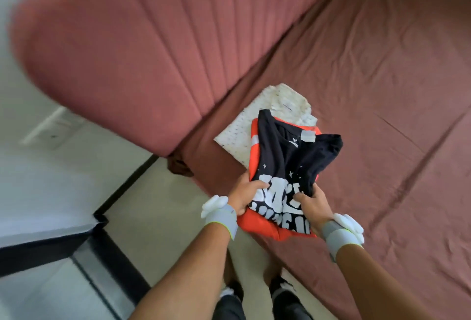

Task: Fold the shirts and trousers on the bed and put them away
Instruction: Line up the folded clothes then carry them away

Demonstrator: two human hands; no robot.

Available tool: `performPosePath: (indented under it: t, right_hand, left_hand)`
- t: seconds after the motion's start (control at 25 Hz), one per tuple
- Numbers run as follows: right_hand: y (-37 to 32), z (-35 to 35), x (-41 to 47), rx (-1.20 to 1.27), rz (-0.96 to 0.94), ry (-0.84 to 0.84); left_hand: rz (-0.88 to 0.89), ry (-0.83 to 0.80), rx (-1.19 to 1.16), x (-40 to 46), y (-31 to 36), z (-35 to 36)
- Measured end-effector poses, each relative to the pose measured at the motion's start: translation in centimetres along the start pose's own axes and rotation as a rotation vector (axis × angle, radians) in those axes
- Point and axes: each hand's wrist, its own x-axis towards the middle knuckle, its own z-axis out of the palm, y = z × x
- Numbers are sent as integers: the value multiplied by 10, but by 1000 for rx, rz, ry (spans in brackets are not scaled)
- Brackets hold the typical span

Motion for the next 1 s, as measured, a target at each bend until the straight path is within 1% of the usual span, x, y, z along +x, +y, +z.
performPosePath:
  t: [0.16,0.24,0.32,0.48,0.52,0.56,0.6,0.64,0.68,0.72,0.84,0.88,1.0]
  right_hand:
    - [-46,64,-31,-242,-137,-170]
    - [-90,133,-73,-396,-272,-332]
    - [-125,191,-111,-487,-403,-460]
    - [-162,281,-193,-540,-590,-691]
    - [-165,316,-232,-571,-640,-808]
    - [-170,340,-265,-586,-688,-884]
    - [-183,349,-281,-563,-708,-896]
    - [-195,366,-311,-557,-750,-963]
    - [-199,394,-360,-555,-819,-1110]
    - [-208,414,-400,-562,-871,-1203]
    - [-232,481,-519,-526,-1038,-1393]
    - [-240,491,-550,-490,-1068,-1448]
    - [-236,537,-667,-434,-1149,-1703]
  left_hand:
    - [50,196,-102,-59,6,-72]
    - [105,388,-206,-117,11,-135]
    - [164,489,-262,-170,22,-178]
    - [350,675,-237,-278,45,-252]
    - [399,776,-244,-328,39,-274]
    - [399,847,-234,-364,36,-292]
    - [384,881,-214,-382,48,-302]
    - [401,958,-227,-411,51,-316]
    - [435,1092,-257,-462,41,-330]
    - [469,1198,-292,-503,40,-343]
    - [576,1462,-295,-621,47,-373]
    - [617,1515,-297,-648,49,-379]
    - [753,1761,-361,-749,24,-402]
